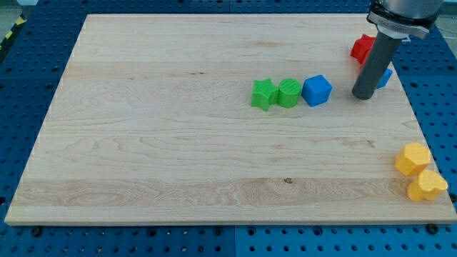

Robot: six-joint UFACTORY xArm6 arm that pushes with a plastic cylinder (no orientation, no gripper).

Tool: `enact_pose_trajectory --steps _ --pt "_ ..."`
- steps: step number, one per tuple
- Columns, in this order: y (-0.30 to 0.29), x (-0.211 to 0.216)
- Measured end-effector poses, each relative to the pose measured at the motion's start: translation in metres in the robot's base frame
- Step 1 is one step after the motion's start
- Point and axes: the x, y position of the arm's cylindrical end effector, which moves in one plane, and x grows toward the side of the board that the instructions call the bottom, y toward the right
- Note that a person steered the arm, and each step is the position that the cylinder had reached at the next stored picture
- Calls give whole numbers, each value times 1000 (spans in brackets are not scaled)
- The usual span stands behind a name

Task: Move the arm away from the blue cube

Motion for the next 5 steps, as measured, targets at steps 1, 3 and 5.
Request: enact_pose_trajectory --steps 1,3,5 --pt "8 18" --pt "38 30" --pt "97 30"
